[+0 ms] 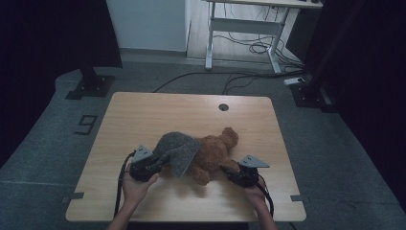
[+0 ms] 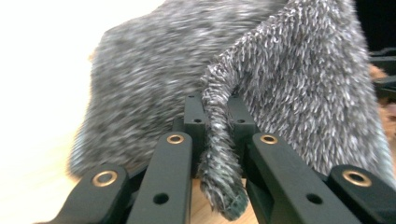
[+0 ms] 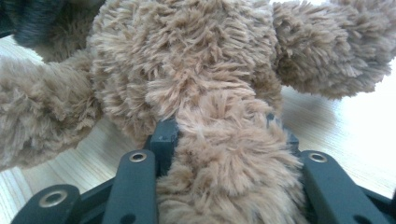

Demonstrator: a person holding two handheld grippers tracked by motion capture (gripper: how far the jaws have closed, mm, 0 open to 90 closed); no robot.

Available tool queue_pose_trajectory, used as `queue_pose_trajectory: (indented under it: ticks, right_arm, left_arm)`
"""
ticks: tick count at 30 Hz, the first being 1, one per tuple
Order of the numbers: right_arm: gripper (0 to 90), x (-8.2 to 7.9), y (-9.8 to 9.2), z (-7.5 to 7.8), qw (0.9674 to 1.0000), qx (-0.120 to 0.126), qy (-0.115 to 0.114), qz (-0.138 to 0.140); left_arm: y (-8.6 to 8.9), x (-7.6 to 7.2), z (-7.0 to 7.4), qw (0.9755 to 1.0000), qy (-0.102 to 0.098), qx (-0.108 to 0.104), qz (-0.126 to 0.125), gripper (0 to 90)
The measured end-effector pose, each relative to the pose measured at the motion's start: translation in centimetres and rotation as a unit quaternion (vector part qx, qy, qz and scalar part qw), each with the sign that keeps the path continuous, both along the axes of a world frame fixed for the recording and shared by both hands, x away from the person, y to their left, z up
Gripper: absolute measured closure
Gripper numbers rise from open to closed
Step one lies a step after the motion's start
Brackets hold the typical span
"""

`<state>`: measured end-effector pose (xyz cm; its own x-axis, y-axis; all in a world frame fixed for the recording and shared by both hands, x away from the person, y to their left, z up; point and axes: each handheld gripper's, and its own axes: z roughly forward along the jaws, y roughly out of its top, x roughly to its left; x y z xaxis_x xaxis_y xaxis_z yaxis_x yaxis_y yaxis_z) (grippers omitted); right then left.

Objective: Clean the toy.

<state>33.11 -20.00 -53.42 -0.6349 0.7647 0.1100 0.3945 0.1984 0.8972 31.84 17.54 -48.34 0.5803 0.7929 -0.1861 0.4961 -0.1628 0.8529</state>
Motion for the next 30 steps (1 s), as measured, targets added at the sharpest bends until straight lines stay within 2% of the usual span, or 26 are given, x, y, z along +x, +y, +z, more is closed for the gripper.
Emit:
queue_pose_trajectory:
  ticks: [3, 7, 11, 13, 16, 19, 22, 24, 26, 28, 30]
  right_arm:
    - [57.6, 0.0, -0.1, 0.0, 1.0000, -0.001, 0.000, 0.000]
    - [57.5, 0.1, 0.0, 0.0, 1.0000, 0.000, -0.001, 0.000]
    - [57.5, 0.1, 0.0, 0.0, 1.0000, 0.000, -0.001, -0.001]
    - [57.5, 0.1, -0.1, 0.0, 1.0000, 0.000, 0.000, -0.001]
    - [57.4, 0.2, -0.2, -0.1, 1.0000, 0.001, 0.001, -0.002]
    - [57.4, 0.2, -0.2, -0.1, 1.0000, 0.003, 0.002, -0.004]
    - [57.4, 0.2, -0.2, -0.1, 1.0000, 0.002, 0.001, -0.004]
    - [57.4, 0.2, -0.2, -0.1, 1.0000, 0.001, 0.001, -0.004]
    - [57.4, 0.2, -0.2, -0.1, 1.0000, 0.002, 0.002, -0.006]
    - [57.4, 0.3, -0.3, -0.1, 1.0000, 0.003, 0.004, -0.007]
    - [57.4, 0.3, -0.3, -0.2, 1.0000, 0.004, 0.004, -0.008]
  left_arm:
    - [1.6, 0.2, -0.7, 0.9997, 0.010, 0.003, 0.024, 82.1]
    - [3.6, 1.1, -2.1, 0.9978, 0.042, 0.006, 0.052, 82.0]
    - [3.9, 2.2, -2.8, 0.9958, 0.065, 0.010, 0.063, 81.8]
    - [3.6, 2.4, -2.5, 0.9963, 0.061, 0.006, 0.060, 81.5]
    - [2.6, 2.5, -0.8, 0.9980, 0.035, 0.008, 0.051, 81.2]
    - [1.3, 2.7, 1.0, 0.9988, 0.015, 0.020, 0.042, 81.2]
    - [-0.2, 3.3, 2.0, 0.9991, 0.007, 0.031, 0.029, 81.0]
    - [-1.0, 3.8, 2.1, 0.9989, 0.005, 0.039, 0.025, 80.2]
    - [-1.6, 4.3, 2.1, 0.9992, 0.002, 0.034, 0.022, 79.5]
    - [-2.1, 4.8, 1.7, 0.9993, 0.005, 0.032, 0.020, 79.8]
    - [-2.4, 5.1, 1.1, 0.9990, 0.010, 0.039, 0.020, 81.3]
